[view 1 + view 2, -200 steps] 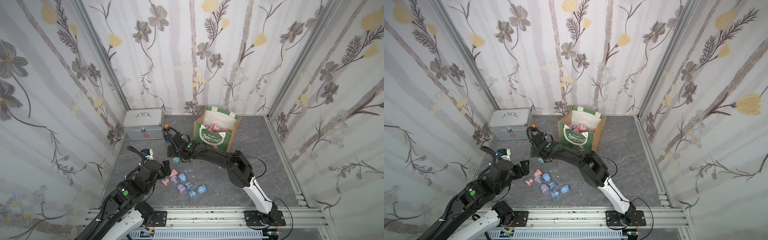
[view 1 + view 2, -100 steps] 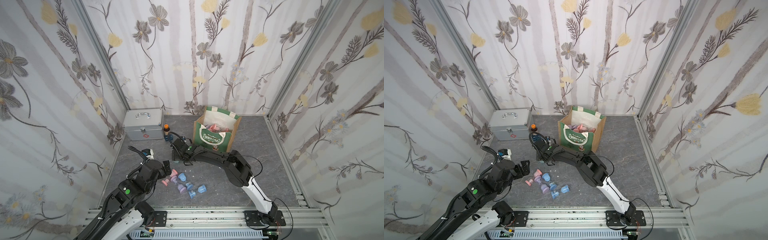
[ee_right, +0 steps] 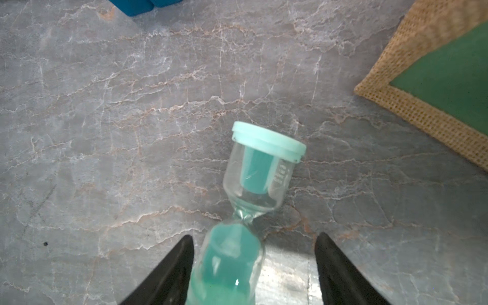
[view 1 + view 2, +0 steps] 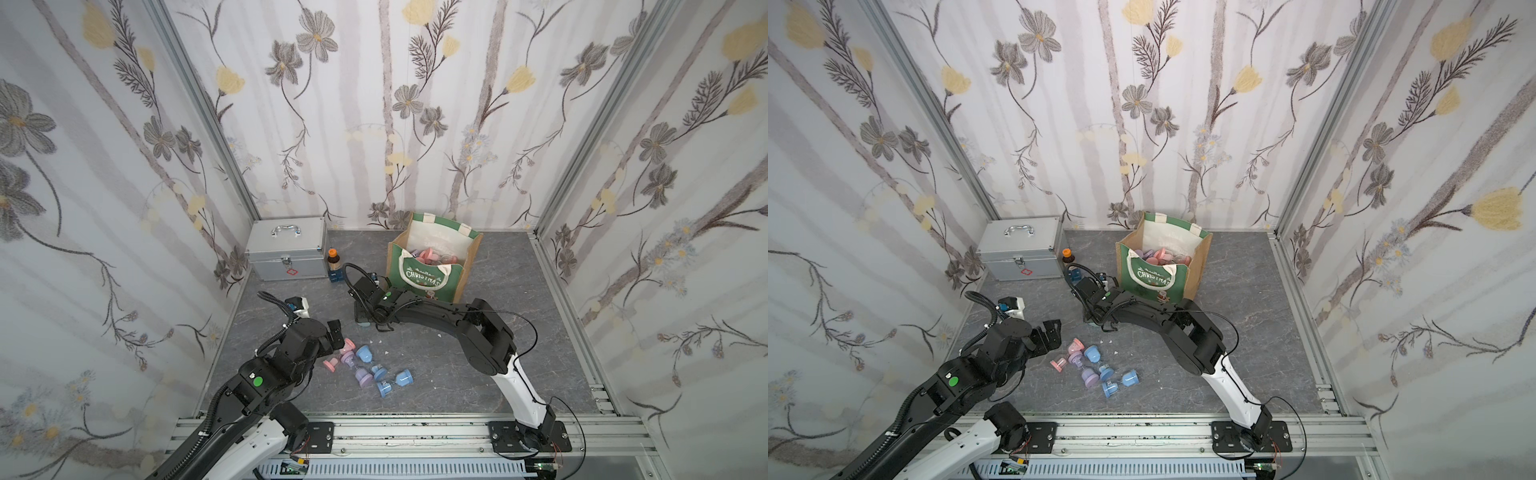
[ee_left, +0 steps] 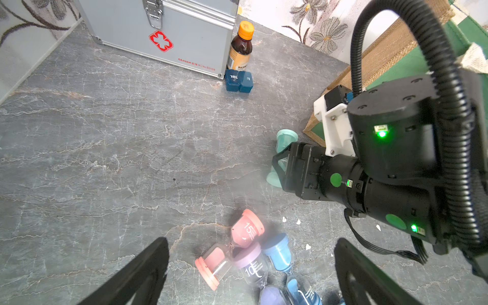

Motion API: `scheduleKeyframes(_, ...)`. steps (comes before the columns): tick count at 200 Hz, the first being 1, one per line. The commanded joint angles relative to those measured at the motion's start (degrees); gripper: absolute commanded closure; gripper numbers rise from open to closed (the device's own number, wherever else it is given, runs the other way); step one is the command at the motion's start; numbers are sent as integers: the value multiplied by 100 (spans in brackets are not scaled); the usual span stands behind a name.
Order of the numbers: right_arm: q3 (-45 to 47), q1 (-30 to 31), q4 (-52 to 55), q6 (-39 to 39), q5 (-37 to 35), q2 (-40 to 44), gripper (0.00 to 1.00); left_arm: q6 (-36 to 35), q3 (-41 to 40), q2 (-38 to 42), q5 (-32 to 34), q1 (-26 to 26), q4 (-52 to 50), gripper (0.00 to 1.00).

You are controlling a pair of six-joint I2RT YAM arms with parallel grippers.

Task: Put the hourglass into the canvas bag
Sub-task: Pick up the hourglass from the center of the board.

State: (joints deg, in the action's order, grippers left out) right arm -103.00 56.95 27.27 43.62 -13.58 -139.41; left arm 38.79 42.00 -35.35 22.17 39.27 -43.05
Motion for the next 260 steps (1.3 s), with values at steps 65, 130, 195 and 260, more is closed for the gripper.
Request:
scheduleKeyframes(65,245,24,22,-123,-182,-84,45,51,-17,2,15,-7,130,0)
scheduleKeyframes(130,315,36,68,-282,-193,118,63,55,26,2,30,-7,125,0)
scheduleKeyframes(195,586,-6,-50,-501,-55,905,78,-28,242,-85,-96,-7,195,0)
scheduleKeyframes(260,703,-145,-55,-710,122,2170,81,-178,634,-337,-451,-2,445,0)
